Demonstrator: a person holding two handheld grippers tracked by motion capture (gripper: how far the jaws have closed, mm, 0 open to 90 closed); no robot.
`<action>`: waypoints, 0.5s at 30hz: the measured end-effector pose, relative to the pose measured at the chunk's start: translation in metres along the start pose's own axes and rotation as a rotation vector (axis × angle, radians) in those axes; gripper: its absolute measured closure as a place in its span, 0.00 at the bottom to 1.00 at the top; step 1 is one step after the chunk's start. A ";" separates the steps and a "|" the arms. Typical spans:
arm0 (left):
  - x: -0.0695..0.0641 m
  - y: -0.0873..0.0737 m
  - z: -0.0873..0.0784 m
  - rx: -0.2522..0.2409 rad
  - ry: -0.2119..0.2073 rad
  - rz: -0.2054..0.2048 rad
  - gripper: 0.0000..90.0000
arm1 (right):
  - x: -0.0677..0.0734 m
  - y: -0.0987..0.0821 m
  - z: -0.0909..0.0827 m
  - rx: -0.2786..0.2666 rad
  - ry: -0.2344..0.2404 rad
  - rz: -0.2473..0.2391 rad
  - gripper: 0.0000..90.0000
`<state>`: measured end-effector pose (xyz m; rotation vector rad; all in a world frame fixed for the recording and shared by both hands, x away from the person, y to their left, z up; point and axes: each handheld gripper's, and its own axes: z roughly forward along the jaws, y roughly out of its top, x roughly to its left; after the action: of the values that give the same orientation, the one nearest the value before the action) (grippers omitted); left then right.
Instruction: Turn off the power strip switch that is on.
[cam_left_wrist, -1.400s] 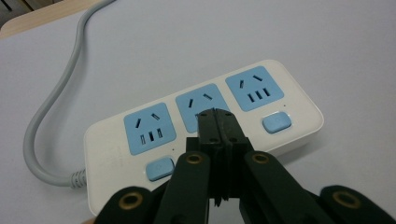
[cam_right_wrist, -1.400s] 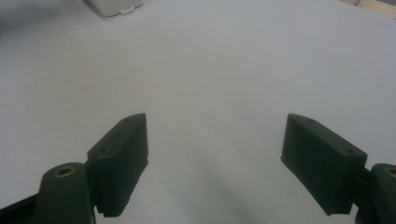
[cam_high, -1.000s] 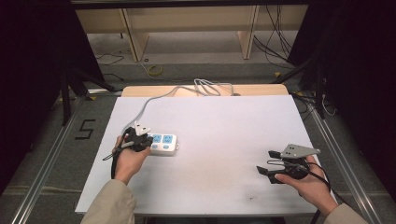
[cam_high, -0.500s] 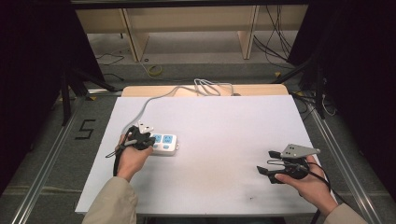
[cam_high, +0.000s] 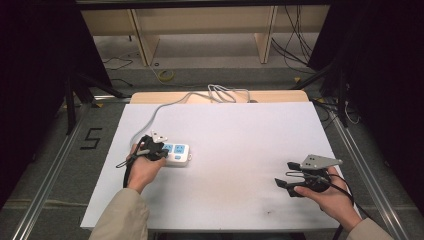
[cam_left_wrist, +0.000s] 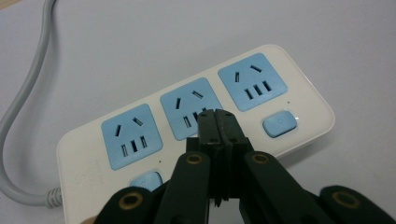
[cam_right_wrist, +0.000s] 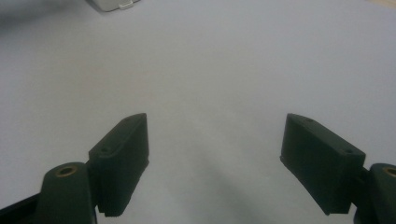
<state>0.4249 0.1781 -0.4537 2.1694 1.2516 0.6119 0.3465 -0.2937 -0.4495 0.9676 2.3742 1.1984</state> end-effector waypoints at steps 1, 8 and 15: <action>0.000 0.000 0.000 0.001 0.000 0.000 1.00 | 0.000 0.000 0.000 0.001 0.000 0.000 0.26; 0.000 0.000 0.002 0.011 -0.003 0.001 1.00 | 0.000 0.000 0.001 0.005 0.004 0.001 0.26; -0.001 0.000 0.004 0.024 -0.007 0.008 1.00 | 0.000 -0.001 0.001 0.010 0.006 0.001 0.26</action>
<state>0.4274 0.1763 -0.4565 2.1952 1.2526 0.5947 0.3466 -0.2935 -0.4503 0.9701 2.3865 1.1929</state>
